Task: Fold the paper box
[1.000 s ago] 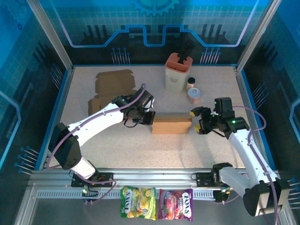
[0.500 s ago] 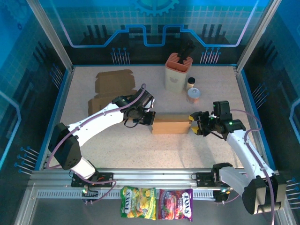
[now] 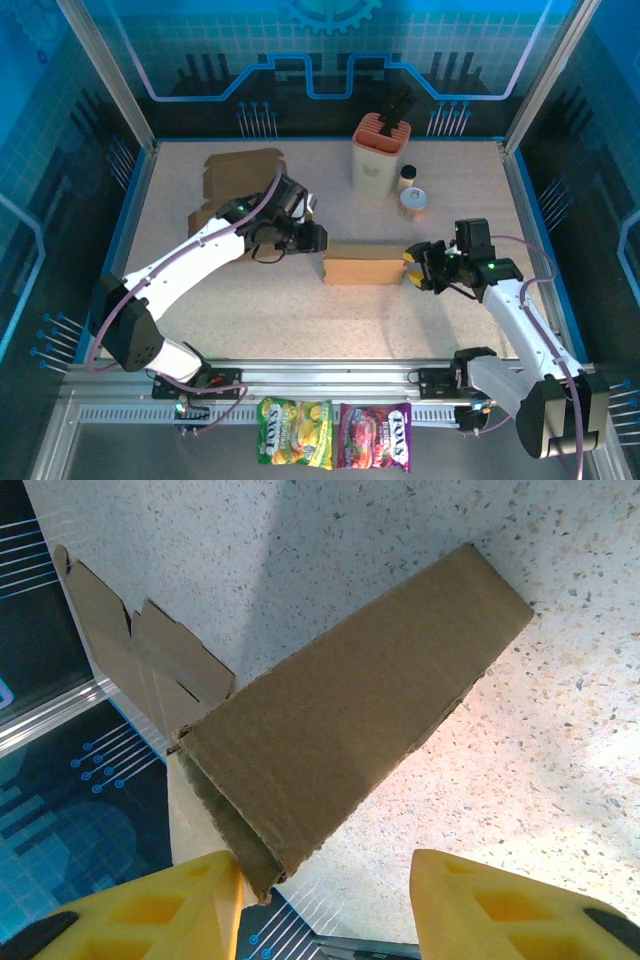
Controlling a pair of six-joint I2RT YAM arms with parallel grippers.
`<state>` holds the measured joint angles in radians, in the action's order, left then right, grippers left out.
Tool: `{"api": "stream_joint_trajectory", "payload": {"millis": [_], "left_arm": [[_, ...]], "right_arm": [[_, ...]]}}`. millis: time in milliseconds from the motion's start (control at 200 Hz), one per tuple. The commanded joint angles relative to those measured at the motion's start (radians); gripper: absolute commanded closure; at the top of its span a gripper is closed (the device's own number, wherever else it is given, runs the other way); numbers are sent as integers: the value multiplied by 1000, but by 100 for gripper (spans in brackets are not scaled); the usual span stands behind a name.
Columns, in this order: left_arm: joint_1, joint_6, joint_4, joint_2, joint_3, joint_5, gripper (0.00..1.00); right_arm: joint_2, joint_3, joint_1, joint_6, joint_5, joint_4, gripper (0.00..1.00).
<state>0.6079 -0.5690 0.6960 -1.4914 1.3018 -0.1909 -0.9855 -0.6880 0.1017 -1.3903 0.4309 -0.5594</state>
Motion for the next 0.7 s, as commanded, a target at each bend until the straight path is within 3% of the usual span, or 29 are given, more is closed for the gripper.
{"api": "stream_joint_trajectory", "payload": {"millis": [0,695], "left_arm": [[-28,-69,-52,-20,-29,-99,66],[-29,-58,-97,-46,-185,-115,70]], "right_arm": [[-7,17,-17,21,-12,-53,52],[-15,24,-19,43,-15,-63,52]]}}
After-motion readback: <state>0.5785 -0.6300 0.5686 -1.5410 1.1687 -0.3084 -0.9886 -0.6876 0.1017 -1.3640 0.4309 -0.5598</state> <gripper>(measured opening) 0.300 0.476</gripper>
